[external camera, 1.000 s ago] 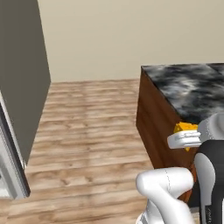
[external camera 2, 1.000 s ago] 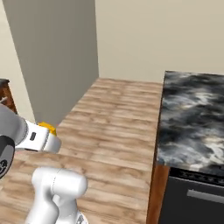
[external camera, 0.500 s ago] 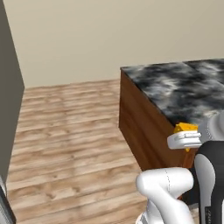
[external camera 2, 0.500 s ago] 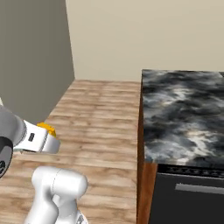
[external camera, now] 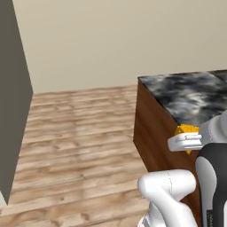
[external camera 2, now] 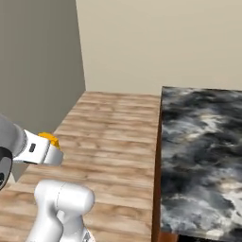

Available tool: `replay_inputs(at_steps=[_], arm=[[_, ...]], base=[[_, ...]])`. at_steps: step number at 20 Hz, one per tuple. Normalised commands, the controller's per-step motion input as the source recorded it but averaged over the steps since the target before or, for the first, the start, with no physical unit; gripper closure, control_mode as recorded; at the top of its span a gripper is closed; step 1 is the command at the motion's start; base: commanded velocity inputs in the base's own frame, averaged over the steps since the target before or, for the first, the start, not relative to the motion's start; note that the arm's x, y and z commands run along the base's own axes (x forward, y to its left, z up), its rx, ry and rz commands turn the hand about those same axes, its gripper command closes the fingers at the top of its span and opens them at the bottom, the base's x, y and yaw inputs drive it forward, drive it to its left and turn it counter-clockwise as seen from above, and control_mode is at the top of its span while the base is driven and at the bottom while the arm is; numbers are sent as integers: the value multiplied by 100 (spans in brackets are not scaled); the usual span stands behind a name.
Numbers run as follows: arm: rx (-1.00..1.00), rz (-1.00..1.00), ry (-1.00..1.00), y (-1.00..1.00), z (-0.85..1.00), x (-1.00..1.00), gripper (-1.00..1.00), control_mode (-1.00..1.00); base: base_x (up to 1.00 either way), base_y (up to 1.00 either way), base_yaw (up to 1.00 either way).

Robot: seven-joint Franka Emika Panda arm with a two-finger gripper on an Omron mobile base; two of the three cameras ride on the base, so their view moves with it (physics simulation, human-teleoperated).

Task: Take the cheese, fish, and squash from the fridge and place them on the plate on the dining counter to create an appetizer plate.

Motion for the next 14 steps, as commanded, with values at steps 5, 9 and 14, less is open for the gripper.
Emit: replay_inputs(at_steps=[5,9,14], arm=[[0,0,0,0,0,0,100,100],[0,0,0,0,0,0,100,100],[0,0,0,0,0,0,100,100]], base=[[100,0,12],[100,0,0],[100,3,-5]])
